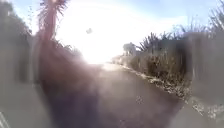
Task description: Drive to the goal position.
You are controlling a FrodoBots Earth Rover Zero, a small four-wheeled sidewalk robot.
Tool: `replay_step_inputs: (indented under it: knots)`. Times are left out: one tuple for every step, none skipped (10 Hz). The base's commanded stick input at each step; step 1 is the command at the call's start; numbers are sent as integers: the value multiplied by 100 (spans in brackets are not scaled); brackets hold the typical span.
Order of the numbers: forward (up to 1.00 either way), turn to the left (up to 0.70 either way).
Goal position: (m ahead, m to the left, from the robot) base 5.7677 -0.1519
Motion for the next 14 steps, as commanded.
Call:
replay_step_inputs:
  knots:
    - [100,-40]
    - [100,-40]
    - [100,0]
    - [100,0]
    - [100,0]
    - [100,0]
    - [100,0]
    - [100,0]
    - [100,0]
    - [100,0]
    - [100,0]
    - [100,0]
    - [100,0]
    - [100,0]
